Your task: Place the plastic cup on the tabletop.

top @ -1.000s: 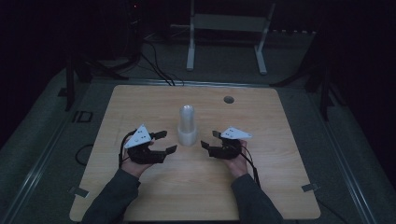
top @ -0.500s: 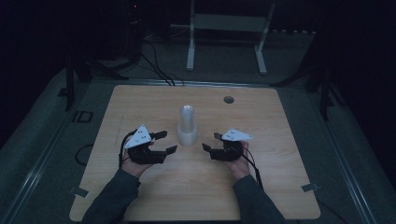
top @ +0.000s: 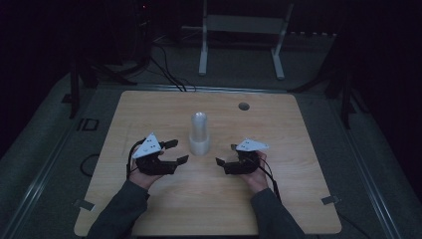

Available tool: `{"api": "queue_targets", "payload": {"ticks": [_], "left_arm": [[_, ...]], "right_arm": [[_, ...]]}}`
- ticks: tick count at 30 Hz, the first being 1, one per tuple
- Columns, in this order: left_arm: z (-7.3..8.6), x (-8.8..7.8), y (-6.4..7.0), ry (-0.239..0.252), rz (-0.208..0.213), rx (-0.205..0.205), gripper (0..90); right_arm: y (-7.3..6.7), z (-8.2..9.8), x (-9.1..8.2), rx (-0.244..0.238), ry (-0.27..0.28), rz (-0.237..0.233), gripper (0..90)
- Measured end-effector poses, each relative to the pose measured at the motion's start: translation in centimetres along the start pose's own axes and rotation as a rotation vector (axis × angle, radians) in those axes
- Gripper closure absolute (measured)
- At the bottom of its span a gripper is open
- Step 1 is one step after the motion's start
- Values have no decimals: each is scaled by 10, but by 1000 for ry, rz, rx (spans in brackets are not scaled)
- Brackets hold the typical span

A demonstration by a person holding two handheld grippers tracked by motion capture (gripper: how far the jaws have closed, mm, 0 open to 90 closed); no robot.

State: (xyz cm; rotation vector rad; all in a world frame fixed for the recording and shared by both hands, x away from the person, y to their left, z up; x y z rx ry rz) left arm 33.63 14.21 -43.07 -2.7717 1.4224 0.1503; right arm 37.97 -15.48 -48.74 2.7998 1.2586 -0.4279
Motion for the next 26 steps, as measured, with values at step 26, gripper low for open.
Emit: {"api": "queue_targets", "payload": {"ticks": [26], "left_arm": [[1,-1,-2,-2,-6,0,299]], "right_arm": [[-1,14,-31,23,-30,9,131]]}}
Point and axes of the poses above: each handheld gripper's, and its own axes: x roughly forward along the jaws, z roughly out of its underside, y roughly to its right, the point moved 2 cm from there along x, roughly forward along the jaws, and after that the axes turned 13 degrees about y, right-handed, at the moved point
